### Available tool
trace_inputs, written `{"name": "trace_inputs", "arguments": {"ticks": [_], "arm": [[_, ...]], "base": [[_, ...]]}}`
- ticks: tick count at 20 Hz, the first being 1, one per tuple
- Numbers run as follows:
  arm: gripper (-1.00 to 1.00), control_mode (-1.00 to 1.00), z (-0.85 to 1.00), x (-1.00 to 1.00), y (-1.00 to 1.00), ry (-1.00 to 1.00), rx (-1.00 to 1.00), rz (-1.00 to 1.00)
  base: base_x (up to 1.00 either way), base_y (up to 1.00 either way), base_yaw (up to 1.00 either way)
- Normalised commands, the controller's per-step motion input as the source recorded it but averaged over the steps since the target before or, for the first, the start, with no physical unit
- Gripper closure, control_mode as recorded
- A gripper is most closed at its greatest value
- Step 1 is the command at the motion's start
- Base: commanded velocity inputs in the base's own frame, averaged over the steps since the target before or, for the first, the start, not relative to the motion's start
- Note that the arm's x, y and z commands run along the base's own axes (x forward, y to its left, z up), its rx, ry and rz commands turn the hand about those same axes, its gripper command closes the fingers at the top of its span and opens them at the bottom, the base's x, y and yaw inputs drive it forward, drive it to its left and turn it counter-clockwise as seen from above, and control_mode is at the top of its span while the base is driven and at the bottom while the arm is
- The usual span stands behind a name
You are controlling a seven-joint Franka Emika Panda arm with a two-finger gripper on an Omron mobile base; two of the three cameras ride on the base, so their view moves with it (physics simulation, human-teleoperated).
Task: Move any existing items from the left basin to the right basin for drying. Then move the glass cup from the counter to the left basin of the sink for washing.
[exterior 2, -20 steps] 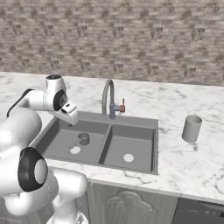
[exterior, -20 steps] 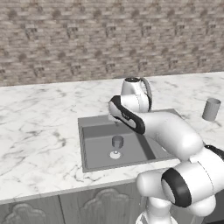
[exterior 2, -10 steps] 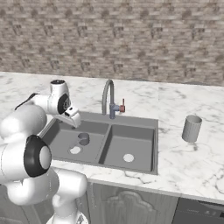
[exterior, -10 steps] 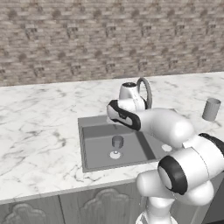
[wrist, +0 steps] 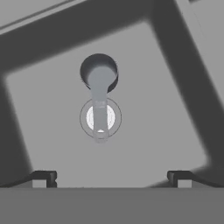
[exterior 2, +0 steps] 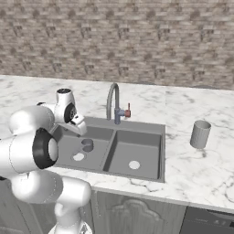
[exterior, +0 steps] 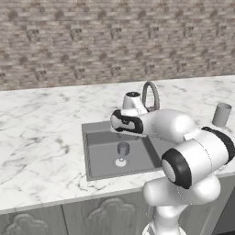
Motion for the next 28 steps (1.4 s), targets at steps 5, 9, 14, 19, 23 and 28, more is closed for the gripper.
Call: {"name": "trace_inputs", "arguments": {"ticks": [5, 9, 14, 19, 23, 28], "arm": [[-1.0, -1.0, -0.28, 0.29, 0.06, 0.0, 0.0, 0.0], [-1.0, -1.0, -0.27, 0.22, 0.05, 0.0, 0.0, 0.0], [-1.0, -1.0, -0.26, 0.18, 0.03, 0.0, 0.0, 0.0], [-1.0, -1.0, -0.24, 0.08, 0.03, 0.0, 0.0, 0.0], [-1.0, -1.0, -0.23, 0.0, 0.01, 0.0, 0.0, 0.0], [-1.0, -1.0, -0.24, 0.0, 0.0, 0.0, 0.0, 0.0]], "base": [[0.0, 0.0, 0.0], [0.0, 0.0, 0.0], [0.0, 0.0, 0.0], [0.0, 0.0, 0.0], [0.0, 0.0, 0.0], [0.0, 0.0, 0.0]]}}
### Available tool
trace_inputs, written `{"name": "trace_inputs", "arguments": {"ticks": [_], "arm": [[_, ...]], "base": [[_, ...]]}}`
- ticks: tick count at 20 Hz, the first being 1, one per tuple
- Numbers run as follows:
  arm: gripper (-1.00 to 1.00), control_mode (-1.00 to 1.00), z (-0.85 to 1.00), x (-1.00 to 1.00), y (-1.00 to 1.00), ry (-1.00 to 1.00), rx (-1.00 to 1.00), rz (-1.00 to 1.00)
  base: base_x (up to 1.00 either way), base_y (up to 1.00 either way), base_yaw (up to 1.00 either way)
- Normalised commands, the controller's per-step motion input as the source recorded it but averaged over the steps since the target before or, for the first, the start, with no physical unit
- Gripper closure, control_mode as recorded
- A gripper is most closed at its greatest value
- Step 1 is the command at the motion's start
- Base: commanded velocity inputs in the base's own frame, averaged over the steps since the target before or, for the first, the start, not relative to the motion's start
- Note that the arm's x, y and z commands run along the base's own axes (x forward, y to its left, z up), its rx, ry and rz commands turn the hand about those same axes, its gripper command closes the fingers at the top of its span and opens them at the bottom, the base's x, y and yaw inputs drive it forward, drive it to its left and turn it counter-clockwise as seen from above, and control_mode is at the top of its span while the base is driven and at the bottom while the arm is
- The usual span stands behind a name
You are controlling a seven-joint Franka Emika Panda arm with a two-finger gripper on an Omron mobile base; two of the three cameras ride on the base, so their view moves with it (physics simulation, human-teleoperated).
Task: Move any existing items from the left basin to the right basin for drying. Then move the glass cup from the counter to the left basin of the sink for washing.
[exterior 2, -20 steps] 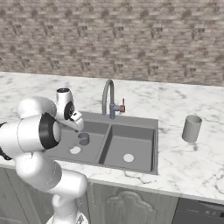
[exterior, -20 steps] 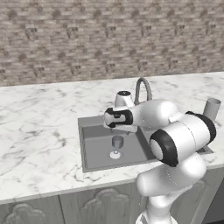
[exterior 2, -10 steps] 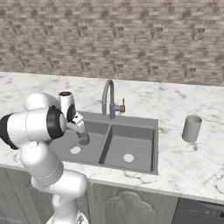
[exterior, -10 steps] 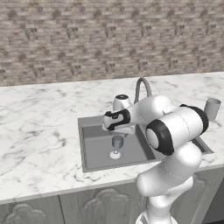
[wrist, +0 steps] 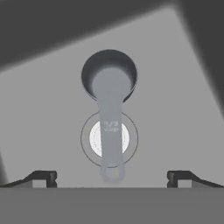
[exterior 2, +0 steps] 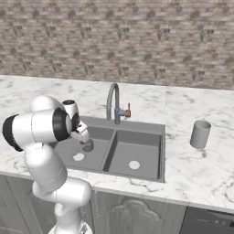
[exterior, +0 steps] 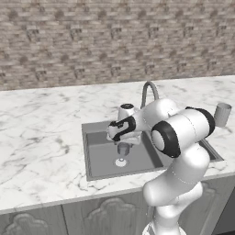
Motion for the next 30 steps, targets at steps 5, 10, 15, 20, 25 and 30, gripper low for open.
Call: {"name": "trace_inputs", "arguments": {"ticks": [5, 10, 15, 20, 25, 30], "arm": [[-1.0, -1.0, -0.21, 0.0, 0.0, 0.0, 0.0, 0.0], [-1.0, -1.0, -0.19, 0.0, 0.0, 0.0, 0.0, 0.0], [-1.0, -1.0, -0.16, 0.0, 0.0, 0.0, 0.0, 0.0], [-1.0, -1.0, -0.17, 0.0, 0.0, 0.0, 0.0, 0.0], [-1.0, -1.0, -0.22, 0.0, 0.0, 0.0, 0.0, 0.0], [-1.0, -1.0, -0.25, 0.05, 0.0, 0.0, 0.0, 0.0]], "base": [[0.0, 0.0, 0.0], [0.0, 0.0, 0.0], [0.0, 0.0, 0.0], [0.0, 0.0, 0.0], [0.0, 0.0, 0.0], [0.0, 0.0, 0.0]]}}
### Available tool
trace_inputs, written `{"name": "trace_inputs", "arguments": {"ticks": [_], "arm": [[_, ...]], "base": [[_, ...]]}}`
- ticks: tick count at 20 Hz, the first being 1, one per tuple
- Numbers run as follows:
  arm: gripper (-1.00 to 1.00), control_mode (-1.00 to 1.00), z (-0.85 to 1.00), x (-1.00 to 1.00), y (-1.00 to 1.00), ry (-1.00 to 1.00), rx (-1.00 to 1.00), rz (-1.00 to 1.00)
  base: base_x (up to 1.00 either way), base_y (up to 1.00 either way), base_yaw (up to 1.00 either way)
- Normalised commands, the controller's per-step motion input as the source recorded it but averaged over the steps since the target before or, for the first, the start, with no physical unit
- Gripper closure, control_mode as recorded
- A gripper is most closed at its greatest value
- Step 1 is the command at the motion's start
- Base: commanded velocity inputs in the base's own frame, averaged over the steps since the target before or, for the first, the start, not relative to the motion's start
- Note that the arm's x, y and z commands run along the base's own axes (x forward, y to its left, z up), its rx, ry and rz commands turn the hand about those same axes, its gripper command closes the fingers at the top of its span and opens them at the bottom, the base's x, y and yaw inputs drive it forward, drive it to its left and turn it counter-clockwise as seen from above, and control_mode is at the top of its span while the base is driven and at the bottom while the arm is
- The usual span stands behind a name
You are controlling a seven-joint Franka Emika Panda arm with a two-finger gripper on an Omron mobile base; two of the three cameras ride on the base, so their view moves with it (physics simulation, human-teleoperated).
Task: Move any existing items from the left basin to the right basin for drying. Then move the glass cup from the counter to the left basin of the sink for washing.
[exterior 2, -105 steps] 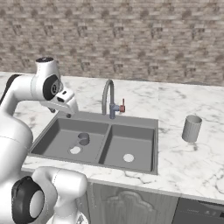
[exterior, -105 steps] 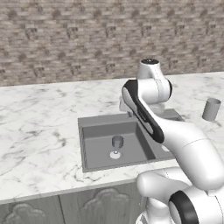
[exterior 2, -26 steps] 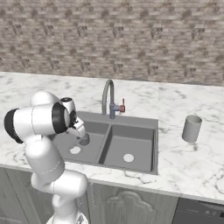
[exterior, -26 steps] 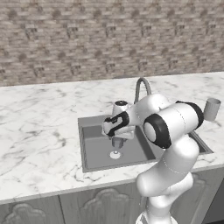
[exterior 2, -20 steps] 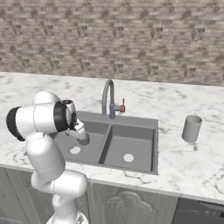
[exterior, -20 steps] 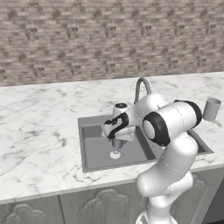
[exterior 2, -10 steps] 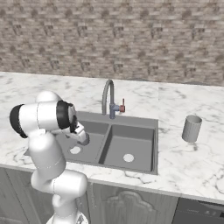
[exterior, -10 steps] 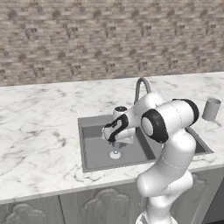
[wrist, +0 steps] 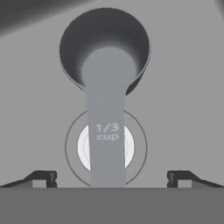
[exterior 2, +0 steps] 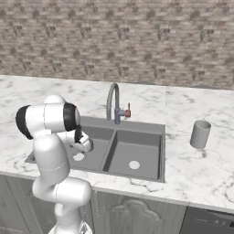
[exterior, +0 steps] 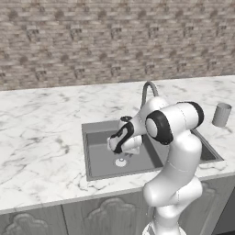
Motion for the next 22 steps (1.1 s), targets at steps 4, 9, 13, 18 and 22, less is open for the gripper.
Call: {"name": "trace_inputs", "arguments": {"ticks": [4, 9, 13, 18, 22], "arm": [[-1.0, -1.0, -0.24, 0.15, 0.0, 0.0, 0.0, 0.0], [-1.0, -1.0, -0.19, 0.13, 0.0, -0.01, 0.0, 0.0], [-1.0, -1.0, -0.22, 0.17, 0.0, 0.0, 0.0, 0.0], [1.0, -1.0, -0.16, 0.09, 0.01, 0.01, 0.0, 0.0], [1.0, -1.0, 0.0, 0.0, 0.0, 0.0, 0.0, 0.0]], "base": [[0.0, 0.0, 0.0], [0.0, 0.0, 0.0], [0.0, 0.0, 0.0], [0.0, 0.0, 0.0], [0.0, 0.0, 0.0]]}}
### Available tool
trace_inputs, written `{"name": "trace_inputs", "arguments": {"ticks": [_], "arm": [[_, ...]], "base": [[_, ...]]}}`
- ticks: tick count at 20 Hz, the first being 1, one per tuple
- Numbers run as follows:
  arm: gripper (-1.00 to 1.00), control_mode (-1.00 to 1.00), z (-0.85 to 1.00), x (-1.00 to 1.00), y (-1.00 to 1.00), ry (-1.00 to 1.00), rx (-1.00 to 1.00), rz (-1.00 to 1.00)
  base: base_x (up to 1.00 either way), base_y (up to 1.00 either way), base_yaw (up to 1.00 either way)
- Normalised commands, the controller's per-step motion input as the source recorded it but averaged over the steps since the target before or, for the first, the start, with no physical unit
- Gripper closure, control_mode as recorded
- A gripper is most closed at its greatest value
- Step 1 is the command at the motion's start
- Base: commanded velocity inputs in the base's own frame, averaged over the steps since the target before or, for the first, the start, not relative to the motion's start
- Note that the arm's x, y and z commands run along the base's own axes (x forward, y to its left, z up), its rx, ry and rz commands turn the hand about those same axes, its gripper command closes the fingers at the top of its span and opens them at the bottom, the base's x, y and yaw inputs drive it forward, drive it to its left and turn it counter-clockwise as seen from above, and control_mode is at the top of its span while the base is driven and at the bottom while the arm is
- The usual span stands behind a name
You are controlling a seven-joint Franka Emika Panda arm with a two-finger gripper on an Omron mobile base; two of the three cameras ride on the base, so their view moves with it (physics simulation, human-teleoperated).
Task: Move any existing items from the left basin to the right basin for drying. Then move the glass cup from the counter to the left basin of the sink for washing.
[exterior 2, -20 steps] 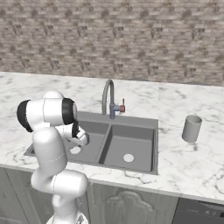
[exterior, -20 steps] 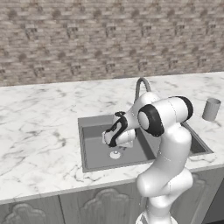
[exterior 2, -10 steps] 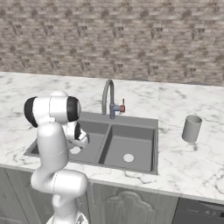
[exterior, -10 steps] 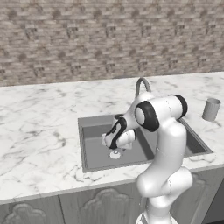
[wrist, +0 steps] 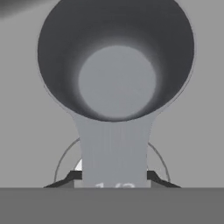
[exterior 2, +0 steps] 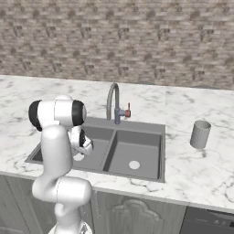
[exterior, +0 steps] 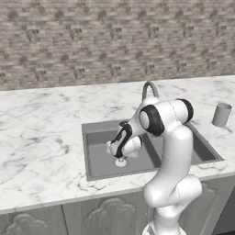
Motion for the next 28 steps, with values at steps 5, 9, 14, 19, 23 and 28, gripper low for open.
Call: {"name": "trace_inputs", "arguments": {"ticks": [5, 9, 14, 19, 23, 28], "arm": [[1.0, -1.0, 0.31, -0.16, 0.0, -0.06, -0.05, 0.0], [1.0, -1.0, 0.72, -0.26, -0.02, -0.08, -0.09, -0.01], [1.0, -1.0, 0.81, -0.14, -0.06, -0.01, -0.04, -0.01], [1.0, -1.0, 0.91, -0.02, -0.16, 0.07, 0.0, -0.04], [1.0, -1.0, 0.93, -0.03, -0.11, 0.12, 0.01, -0.05], [1.0, -1.0, 0.8, -0.25, 0.0, 0.09, 0.0, -0.02]], "base": [[0.0, 0.0, 0.0], [0.0, 0.0, 0.0], [0.0, 0.0, 0.0], [0.0, 0.0, 0.0], [0.0, 0.0, 0.0], [0.0, 0.0, 0.0]]}}
